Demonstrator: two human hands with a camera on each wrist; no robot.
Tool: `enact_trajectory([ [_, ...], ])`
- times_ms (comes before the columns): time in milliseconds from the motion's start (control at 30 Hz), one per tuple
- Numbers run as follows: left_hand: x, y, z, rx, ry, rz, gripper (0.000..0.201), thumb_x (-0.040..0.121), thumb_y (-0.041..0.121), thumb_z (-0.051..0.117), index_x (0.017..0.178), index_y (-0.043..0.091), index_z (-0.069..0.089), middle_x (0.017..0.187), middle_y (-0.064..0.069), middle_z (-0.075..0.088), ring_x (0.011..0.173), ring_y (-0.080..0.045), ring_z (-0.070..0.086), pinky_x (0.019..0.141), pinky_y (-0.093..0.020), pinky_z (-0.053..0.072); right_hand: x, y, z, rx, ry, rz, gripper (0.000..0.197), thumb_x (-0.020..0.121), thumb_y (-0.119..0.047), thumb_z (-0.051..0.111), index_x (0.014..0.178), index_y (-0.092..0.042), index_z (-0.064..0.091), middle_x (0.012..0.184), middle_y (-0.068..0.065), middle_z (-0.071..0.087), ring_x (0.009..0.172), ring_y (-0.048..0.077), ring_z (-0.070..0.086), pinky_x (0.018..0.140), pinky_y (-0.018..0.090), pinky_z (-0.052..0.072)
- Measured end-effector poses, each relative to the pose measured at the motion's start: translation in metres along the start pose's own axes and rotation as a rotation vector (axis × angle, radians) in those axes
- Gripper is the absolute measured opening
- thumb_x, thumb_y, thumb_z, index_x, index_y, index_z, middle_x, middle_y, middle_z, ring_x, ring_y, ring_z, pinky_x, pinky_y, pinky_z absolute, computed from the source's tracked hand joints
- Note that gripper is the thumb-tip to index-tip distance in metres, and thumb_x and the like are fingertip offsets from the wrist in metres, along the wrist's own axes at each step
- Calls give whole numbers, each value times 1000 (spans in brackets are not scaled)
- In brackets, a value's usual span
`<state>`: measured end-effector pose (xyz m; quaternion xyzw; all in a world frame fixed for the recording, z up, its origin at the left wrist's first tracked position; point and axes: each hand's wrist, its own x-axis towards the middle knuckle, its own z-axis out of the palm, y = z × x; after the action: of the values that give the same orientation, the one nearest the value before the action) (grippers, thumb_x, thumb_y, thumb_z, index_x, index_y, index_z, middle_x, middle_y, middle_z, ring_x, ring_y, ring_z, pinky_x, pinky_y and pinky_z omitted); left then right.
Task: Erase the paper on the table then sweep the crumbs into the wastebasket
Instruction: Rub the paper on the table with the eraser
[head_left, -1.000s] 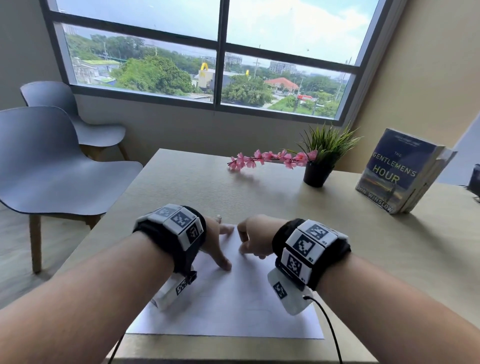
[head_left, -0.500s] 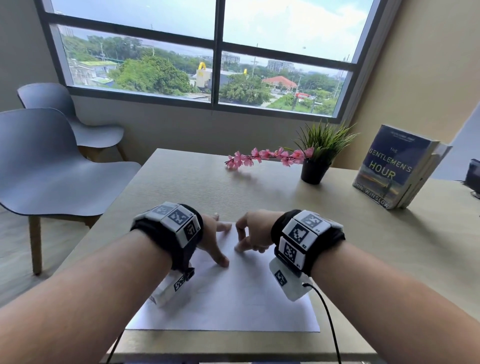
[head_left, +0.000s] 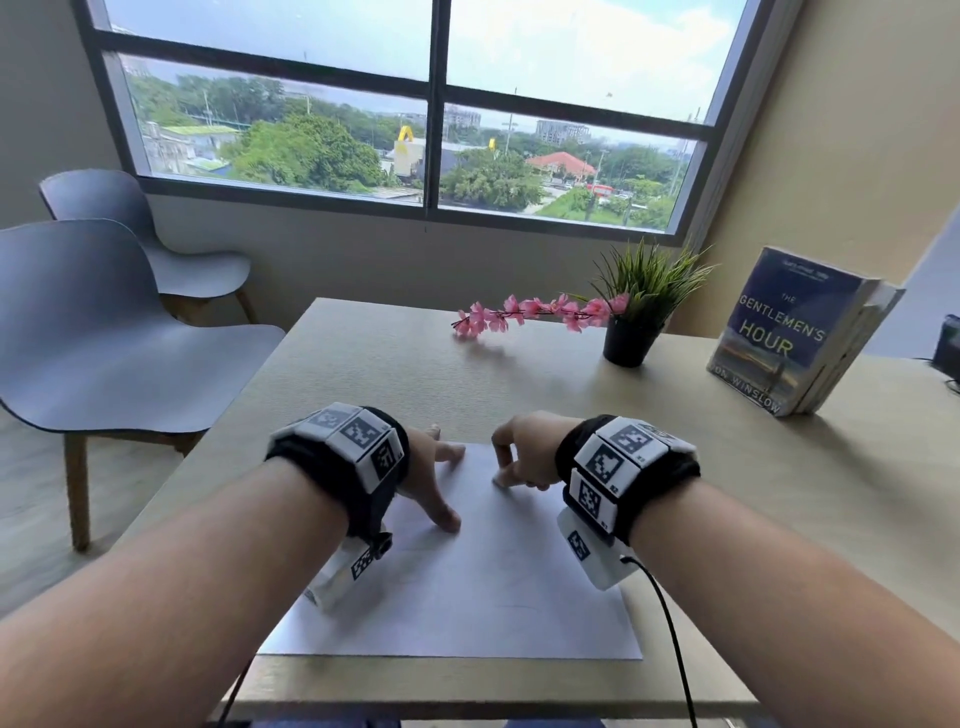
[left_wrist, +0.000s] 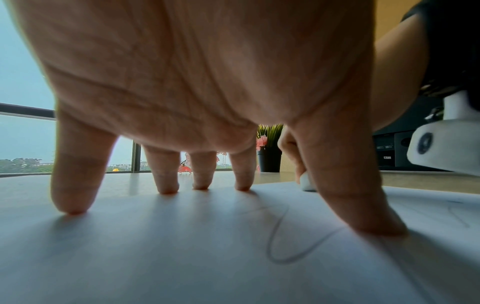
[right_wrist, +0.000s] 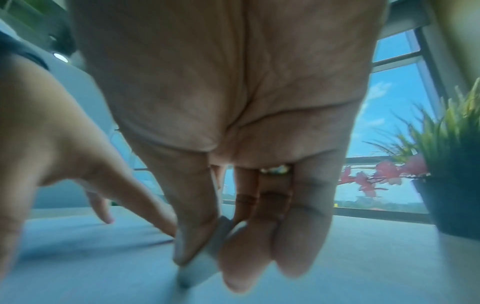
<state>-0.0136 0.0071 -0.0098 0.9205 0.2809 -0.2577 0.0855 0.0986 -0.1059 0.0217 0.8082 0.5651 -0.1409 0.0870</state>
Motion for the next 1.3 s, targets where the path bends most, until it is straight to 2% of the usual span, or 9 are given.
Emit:
enact_trajectory([
  [200, -1, 1, -1, 16, -2, -3, 108, 65, 72, 66, 148, 46, 2, 160, 9, -8, 148, -22, 11, 118, -44, 20, -4, 0, 7, 90, -114, -32, 17, 90, -35, 64, 91, -19, 57, 81, 1, 66, 66, 16, 60, 64, 25, 48],
  [400, -1, 1, -2, 12, -6, -4, 107, 65, 72, 66, 148, 46, 3, 160, 9, -7, 148, -22, 11, 118, -45, 20, -5, 5, 4, -40, -11, 22, 14, 93, -27, 61, 91, -17, 52, 63, -7, 47, 62, 16, 50, 46, 20, 33],
  [567, 0, 1, -1, 18, -5, -7, 108, 64, 73, 66, 148, 46, 2, 160, 9, -7, 148, -23, 12, 117, -45, 21, -8, 3, 7, 68, -116, -11, 16, 91, -32, 62, 91, -18, 55, 71, -1, 62, 60, 14, 56, 55, 21, 41],
  [667, -2, 1, -2, 18, 11, 3, 106, 66, 70, 67, 149, 44, 5, 161, 7, -6, 147, -23, 13, 118, -43, 20, -9, 8, 2, -3, -97, 47, 19, 94, -30, 59, 99, -12, 60, 75, -1, 63, 55, 11, 53, 49, 20, 39],
  [800, -2, 2, -2, 31, 8, 1, 107, 65, 72, 65, 149, 44, 4, 161, 7, -7, 147, -23, 15, 118, -43, 20, -12, -5, 8, -168, -49, -4, 25, 97, -23, 52, 114, -5, 58, 114, 12, 64, 93, 25, 58, 57, 27, 37],
  [967, -5, 5, -2, 53, 10, 2, 105, 69, 70, 64, 150, 40, 3, 161, 6, -6, 147, -22, 13, 118, -41, 21, -14, -5, 13, 108, -150, -23, 19, 94, -32, 58, 97, -13, 57, 87, 6, 69, 63, 16, 59, 56, 22, 44],
  [1067, -6, 5, -3, 47, 5, 1, 105, 69, 70, 64, 150, 41, 3, 161, 6, -7, 147, -22, 14, 118, -42, 21, -13, -3, 6, -29, -99, 35, 30, 95, -29, 55, 108, -4, 65, 96, 8, 73, 70, 18, 59, 51, 20, 40],
  [1167, -6, 4, -3, 46, 8, 1, 106, 69, 70, 64, 150, 41, 3, 161, 6, -6, 147, -22, 13, 118, -43, 20, -14, -15, 9, -139, -52, -31, 31, 97, -25, 53, 118, -2, 60, 115, 11, 67, 86, 21, 57, 59, 25, 39],
  [1300, -6, 5, -2, 59, 19, 4, 104, 70, 70, 64, 150, 42, 3, 161, 5, -5, 148, -21, 12, 119, -42, 18, -16, -20, 14, 6, -146, -89, 22, 96, -29, 55, 103, -8, 59, 94, 8, 70, 70, 17, 58, 51, 20, 38],
])
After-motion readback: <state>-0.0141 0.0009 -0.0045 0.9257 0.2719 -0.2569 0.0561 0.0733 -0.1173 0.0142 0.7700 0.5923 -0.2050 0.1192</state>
